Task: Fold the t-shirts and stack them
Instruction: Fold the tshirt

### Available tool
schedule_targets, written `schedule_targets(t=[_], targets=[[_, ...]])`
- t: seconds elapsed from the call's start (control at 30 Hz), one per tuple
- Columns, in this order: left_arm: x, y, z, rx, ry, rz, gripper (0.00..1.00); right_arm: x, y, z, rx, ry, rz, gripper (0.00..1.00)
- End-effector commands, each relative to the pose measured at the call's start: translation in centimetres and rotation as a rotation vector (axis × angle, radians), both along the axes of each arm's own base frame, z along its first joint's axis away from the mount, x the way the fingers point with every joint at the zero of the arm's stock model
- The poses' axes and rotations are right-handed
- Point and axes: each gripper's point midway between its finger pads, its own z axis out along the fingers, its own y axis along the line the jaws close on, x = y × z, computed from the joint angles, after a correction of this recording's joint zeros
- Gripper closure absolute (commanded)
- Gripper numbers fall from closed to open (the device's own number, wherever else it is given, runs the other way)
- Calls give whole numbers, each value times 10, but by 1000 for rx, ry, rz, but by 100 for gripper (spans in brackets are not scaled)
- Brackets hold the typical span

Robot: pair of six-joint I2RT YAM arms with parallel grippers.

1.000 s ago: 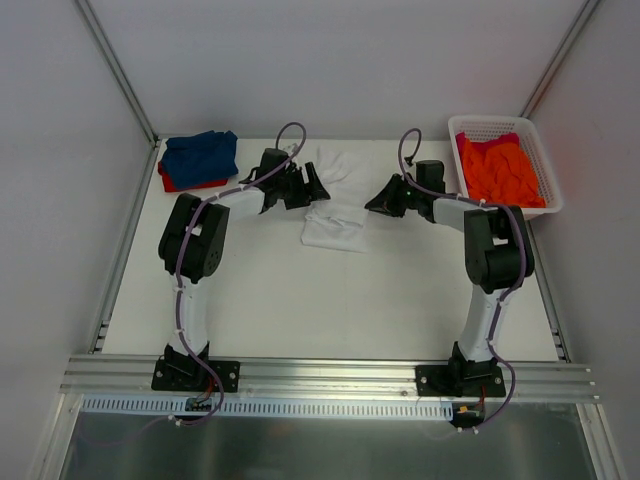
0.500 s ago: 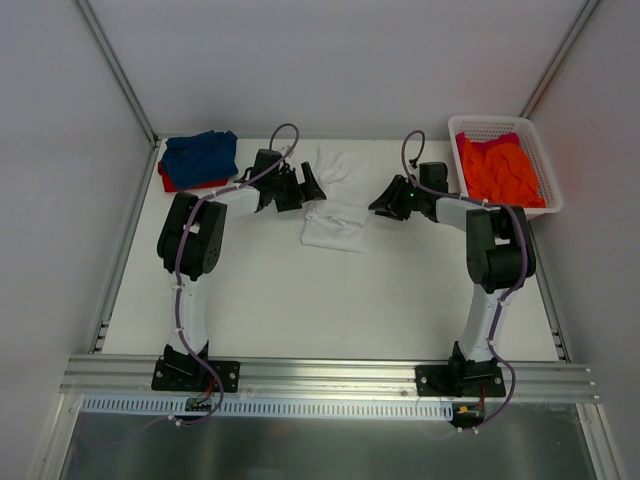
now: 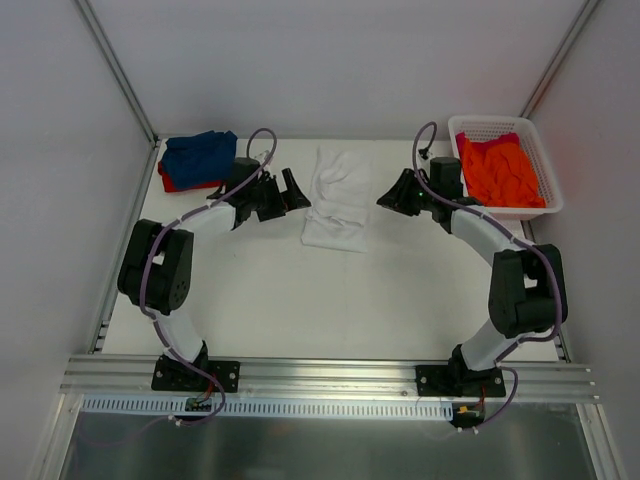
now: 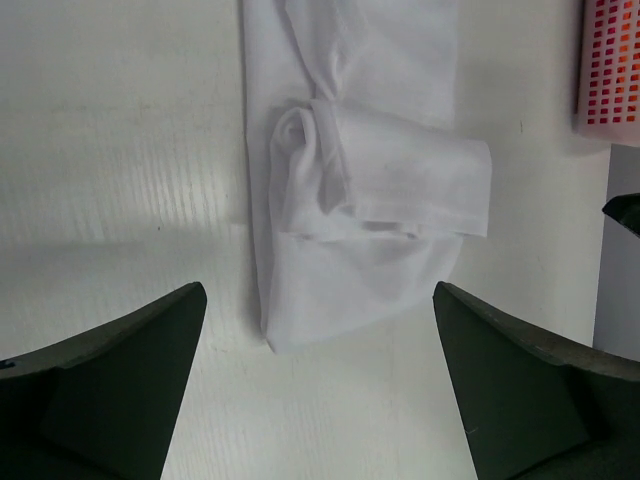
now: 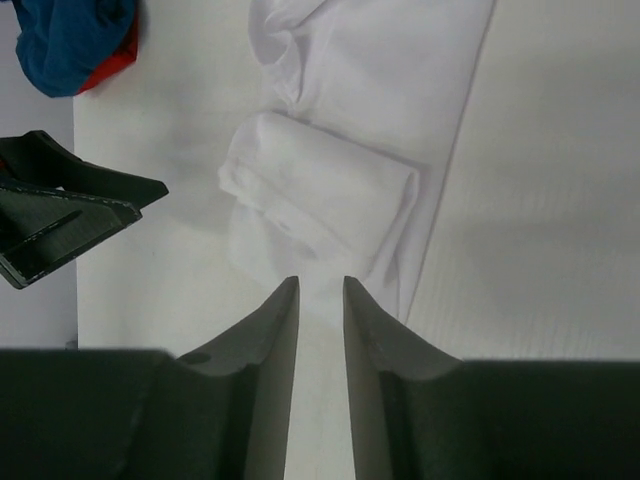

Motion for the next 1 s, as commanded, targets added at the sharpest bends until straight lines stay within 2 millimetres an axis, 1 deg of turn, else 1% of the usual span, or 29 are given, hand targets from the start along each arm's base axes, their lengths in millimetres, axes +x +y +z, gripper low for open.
schedule_targets(t=[0.0,0.03,0.07,0.1,0.13,0.17,0.2,0.23,0.3,0.37,0.4,0.43,0.47,0.5,0.57,0.6,0.63,0.7,0.73,0.77,0.87,0.93,0.97], targets=[[-17,2,10,1,-16,8,1,-28,19,-6,-24,19,49,74],[-21,-2,9,5,-15,1,1,-34,25,-11,-20,27,60,77],[-26,-3,3,10,-2,-5,2,-40,34,-13,-19,32,82,86],[-30,-6,4,8,-4,-14,2,-42,39,-13,-11,31,83,90],[-33,-9,2,12,-4,-20,2,-46,44,-17,-11,39,93,93],[-40,-16,0,15,2,-38,2,-53,52,-23,-15,54,112,97],[-42,-20,-2,13,0,-48,2,-54,54,-25,-16,58,108,100],[-44,-24,-3,13,-3,-57,2,-59,61,-28,-18,61,125,100],[-49,-35,-6,16,-9,-82,2,-61,66,-35,-22,74,130,100],[-52,-43,-8,15,-15,-101,3,-62,72,-37,-20,76,141,100],[-52,-45,-13,18,-10,-107,3,-62,73,-41,-23,85,142,100],[-50,-47,-11,15,-21,-111,3,-61,73,-43,-25,87,143,100],[-49,-50,-14,17,-20,-117,3,-60,76,-46,-25,92,148,100],[-48,-51,-15,17,-21,-123,3,-60,76,-45,-22,89,148,100],[-45,-53,-16,17,-21,-127,3,-59,78,-52,-22,106,156,100],[-44,-53,-20,21,-13,-128,3,-58,81,-54,-15,111,164,100],[-44,-53,-21,23,-13,-129,3,-59,82,-62,-12,125,172,100],[-43,-53,-22,22,-16,-128,3,-57,86,-67,3,127,178,100],[-43,-54,-22,19,-21,-130,4,-55,87,-69,4,130,181,100],[-43,-54,-21,16,-30,-131,3,-55,87,-78,0,148,182,100],[-43,-56,-17,5,-42,-137,4,-54,90,-88,7,167,187,100],[-43,-59,-9,-15,-54,-150,4,-53,91,-92,6,171,187,100],[-44,-60,-2,-27,-66,-153,5,-54,90,-96,2,181,187,100]])
